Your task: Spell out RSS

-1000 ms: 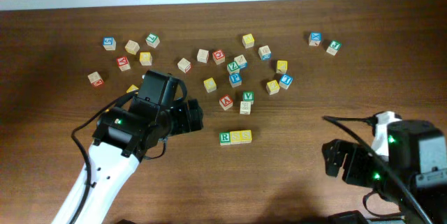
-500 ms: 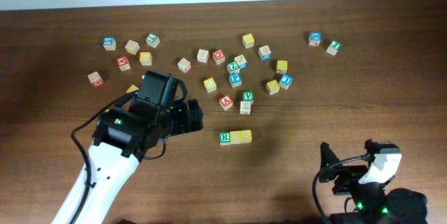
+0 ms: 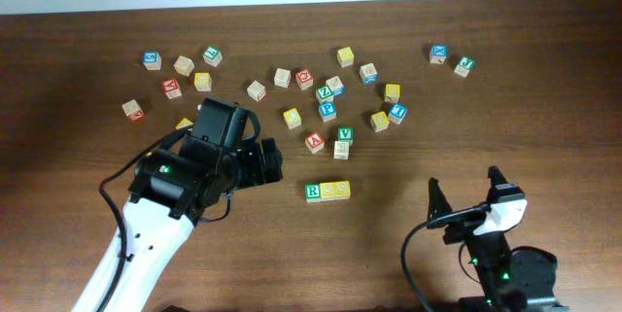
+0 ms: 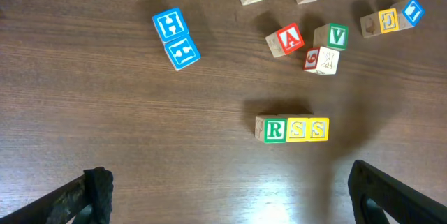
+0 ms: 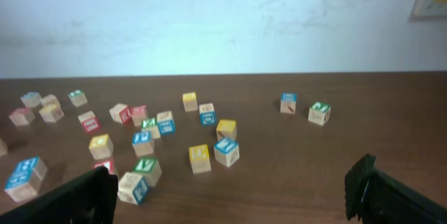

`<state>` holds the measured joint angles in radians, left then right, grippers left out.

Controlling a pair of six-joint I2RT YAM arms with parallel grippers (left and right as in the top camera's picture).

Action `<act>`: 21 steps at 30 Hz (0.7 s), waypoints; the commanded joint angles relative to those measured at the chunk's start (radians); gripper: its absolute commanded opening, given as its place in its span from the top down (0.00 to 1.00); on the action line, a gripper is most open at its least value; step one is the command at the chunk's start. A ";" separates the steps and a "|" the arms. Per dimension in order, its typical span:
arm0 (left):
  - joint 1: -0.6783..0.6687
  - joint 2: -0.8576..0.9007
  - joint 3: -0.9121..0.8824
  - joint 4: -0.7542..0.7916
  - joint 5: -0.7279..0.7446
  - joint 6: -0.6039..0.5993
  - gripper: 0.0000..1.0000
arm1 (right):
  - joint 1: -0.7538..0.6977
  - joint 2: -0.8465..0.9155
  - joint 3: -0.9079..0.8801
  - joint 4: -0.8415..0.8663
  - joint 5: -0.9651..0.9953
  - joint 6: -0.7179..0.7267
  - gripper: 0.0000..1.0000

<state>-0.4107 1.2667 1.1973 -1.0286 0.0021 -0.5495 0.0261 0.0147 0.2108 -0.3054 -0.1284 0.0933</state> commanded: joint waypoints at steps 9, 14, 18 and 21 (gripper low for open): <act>0.006 -0.011 0.013 0.002 -0.010 0.005 0.01 | -0.007 -0.011 -0.205 0.336 0.002 -0.013 0.02; 0.006 -0.011 0.013 0.002 -0.010 0.005 0.01 | -0.007 -0.011 -0.205 0.235 0.005 -0.067 0.02; 0.006 -0.011 0.013 0.001 -0.010 0.005 0.01 | -0.007 -0.011 -0.205 0.234 0.017 -0.156 0.02; 0.006 -0.011 0.013 0.001 -0.010 0.005 0.01 | -0.007 -0.011 -0.205 0.229 0.056 -0.058 0.02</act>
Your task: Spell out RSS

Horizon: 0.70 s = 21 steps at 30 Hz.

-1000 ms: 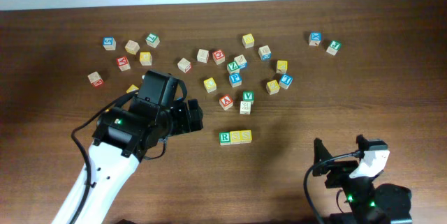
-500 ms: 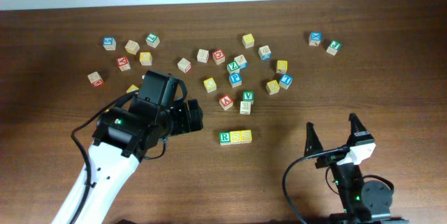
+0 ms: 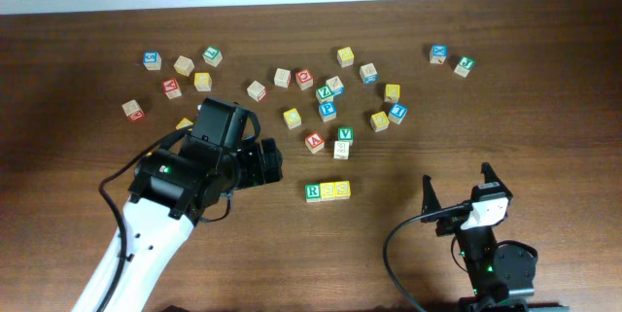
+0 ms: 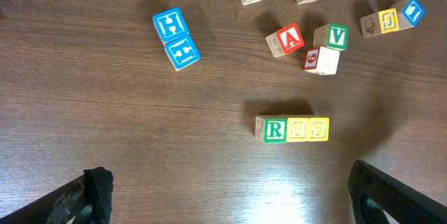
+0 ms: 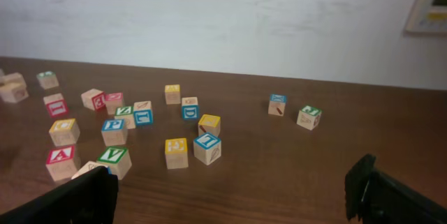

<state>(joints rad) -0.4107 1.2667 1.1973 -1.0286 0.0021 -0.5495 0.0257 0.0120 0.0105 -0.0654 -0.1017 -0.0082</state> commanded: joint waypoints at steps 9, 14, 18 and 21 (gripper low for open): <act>0.006 -0.011 0.013 0.002 -0.010 0.005 0.01 | -0.006 -0.009 -0.005 -0.013 0.034 0.038 0.02; 0.006 -0.011 0.013 0.002 -0.010 0.005 0.01 | -0.006 -0.009 -0.005 -0.012 0.028 0.016 0.02; 0.006 -0.011 0.013 0.002 -0.010 0.005 0.01 | -0.006 -0.009 -0.005 -0.009 0.027 0.016 0.02; 0.006 -0.011 0.013 0.002 -0.010 0.005 0.01 | -0.006 -0.008 -0.005 -0.009 0.027 0.016 0.02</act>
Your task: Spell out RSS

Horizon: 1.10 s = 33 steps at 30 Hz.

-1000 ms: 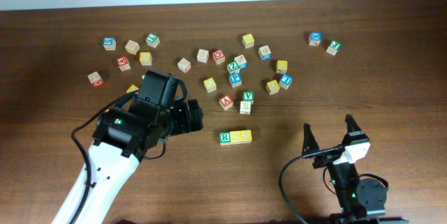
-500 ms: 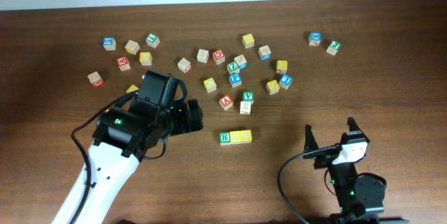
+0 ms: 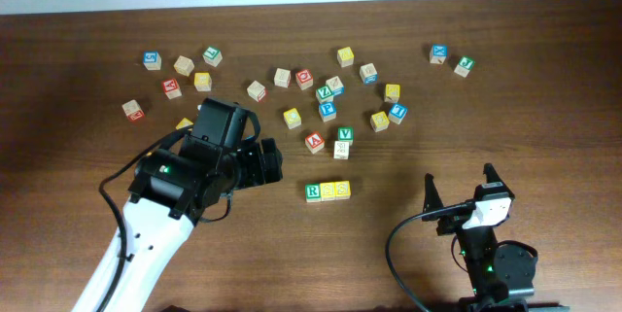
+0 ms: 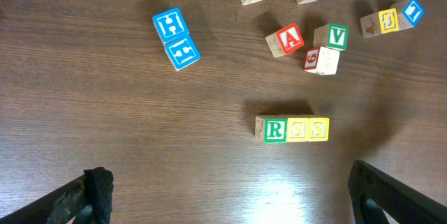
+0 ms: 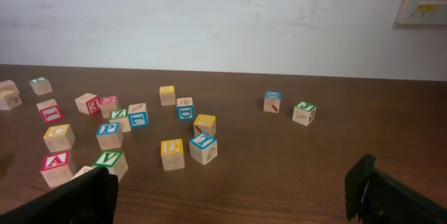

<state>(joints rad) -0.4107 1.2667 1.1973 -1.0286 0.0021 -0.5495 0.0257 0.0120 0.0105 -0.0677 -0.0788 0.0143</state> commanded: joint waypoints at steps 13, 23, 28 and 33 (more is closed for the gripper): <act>0.006 -0.011 0.013 -0.014 -0.033 0.018 0.01 | -0.006 -0.008 -0.005 -0.007 0.005 -0.006 0.02; 0.088 -0.090 -0.037 0.100 0.042 0.256 0.01 | -0.006 -0.008 -0.005 -0.006 0.005 -0.006 0.02; 0.205 -0.244 -0.214 0.230 0.114 0.396 0.01 | -0.006 -0.008 -0.005 -0.007 0.005 -0.006 0.01; 0.248 -0.550 -0.499 0.389 0.130 0.447 0.01 | -0.006 -0.008 -0.005 -0.007 0.005 -0.006 0.02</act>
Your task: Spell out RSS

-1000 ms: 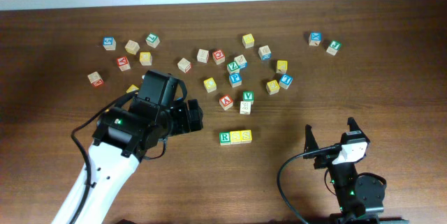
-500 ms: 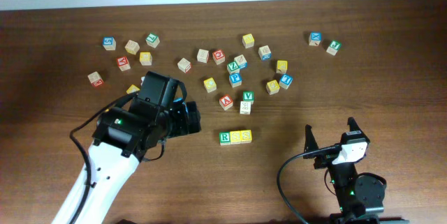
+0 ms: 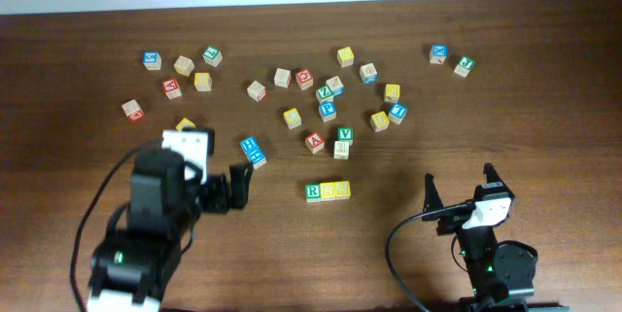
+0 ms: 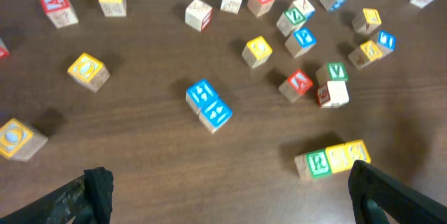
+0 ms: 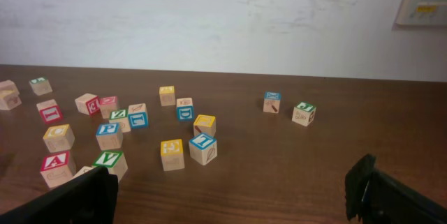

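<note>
Three blocks lie touching in a row (image 3: pixel 328 190) at mid table: a green R (image 4: pixel 318 162), then a yellow S (image 4: pixel 339 156) and a second yellow S (image 4: pixel 357 151). My left gripper (image 3: pixel 228 189) is at the front left, well to the left of the row, open and empty; in the left wrist view (image 4: pixel 230 199) the row lies close to its right finger (image 4: pixel 374 192). My right gripper (image 3: pixel 460 191) stands open at the front right, with nothing between its fingers (image 5: pixel 230 196).
Several loose letter blocks are scattered over the far half of the table. A blue pair (image 3: pixel 252 151) lies left of the row, and a red A (image 3: pixel 314 142) and a green V (image 3: pixel 345 135) lie just beyond it. Two blocks (image 3: pixel 451 59) sit at the far right.
My left arm has drawn back toward the front left, uncovering the blue pair in the overhead view; its wrist view now takes in more blocks. The row and right arm have not moved.
The R, S, S row lay in place at every moment. My left gripper stayed open over the table left of it, then drew back. My right gripper, open at the front right, shifted slightly after the oldest moment and then stayed still.
</note>
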`<state>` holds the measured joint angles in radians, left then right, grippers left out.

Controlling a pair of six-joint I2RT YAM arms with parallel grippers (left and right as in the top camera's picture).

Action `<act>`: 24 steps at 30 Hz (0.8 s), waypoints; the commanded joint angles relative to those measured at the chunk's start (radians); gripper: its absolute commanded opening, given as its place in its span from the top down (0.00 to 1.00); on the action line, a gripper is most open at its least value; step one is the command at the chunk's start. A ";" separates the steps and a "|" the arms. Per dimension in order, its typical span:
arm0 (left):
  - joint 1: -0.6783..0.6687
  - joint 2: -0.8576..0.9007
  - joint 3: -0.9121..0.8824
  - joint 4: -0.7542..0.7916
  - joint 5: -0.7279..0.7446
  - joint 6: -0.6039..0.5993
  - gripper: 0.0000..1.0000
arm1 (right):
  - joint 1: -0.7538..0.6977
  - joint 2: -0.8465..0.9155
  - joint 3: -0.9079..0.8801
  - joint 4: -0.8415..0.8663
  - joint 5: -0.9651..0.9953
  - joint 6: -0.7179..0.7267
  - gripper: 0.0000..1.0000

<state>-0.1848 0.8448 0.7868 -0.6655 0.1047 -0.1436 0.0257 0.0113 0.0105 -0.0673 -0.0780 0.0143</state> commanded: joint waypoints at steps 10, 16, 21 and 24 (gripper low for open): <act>0.129 -0.609 -0.365 0.027 0.019 0.033 0.01 | -0.006 -0.008 -0.005 -0.007 0.004 -0.006 0.02; 0.169 -0.749 -0.518 0.288 0.019 0.063 0.01 | -0.006 -0.008 -0.005 -0.007 0.004 -0.006 0.02; 0.218 -0.840 -0.623 0.421 0.019 0.063 0.01 | -0.006 -0.008 -0.005 -0.007 0.004 -0.006 0.02; 0.240 -0.840 -0.678 0.557 0.019 0.063 0.01 | -0.006 -0.008 -0.005 -0.007 0.004 -0.006 0.02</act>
<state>0.0364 0.0154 0.1482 -0.1776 0.1242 -0.0967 0.0257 0.0101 0.0105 -0.0677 -0.0753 0.0143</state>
